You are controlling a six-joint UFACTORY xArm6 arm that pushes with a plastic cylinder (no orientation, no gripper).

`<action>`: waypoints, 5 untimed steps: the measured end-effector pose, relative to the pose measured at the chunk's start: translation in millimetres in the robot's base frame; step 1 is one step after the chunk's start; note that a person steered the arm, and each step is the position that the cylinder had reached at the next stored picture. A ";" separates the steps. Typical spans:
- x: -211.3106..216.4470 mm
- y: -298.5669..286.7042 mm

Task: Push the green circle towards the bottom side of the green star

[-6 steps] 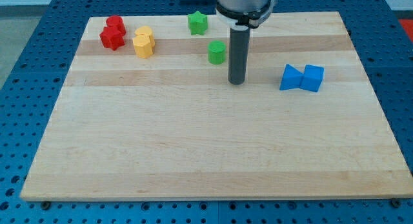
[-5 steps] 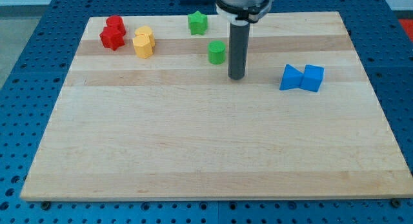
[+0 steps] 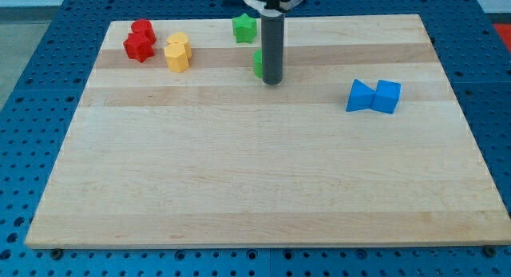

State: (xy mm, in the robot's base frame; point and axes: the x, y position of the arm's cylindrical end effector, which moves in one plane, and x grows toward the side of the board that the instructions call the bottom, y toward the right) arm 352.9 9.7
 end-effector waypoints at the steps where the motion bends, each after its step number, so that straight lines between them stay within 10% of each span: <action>1: -2.0 0.0; 5: -36.4 -16.6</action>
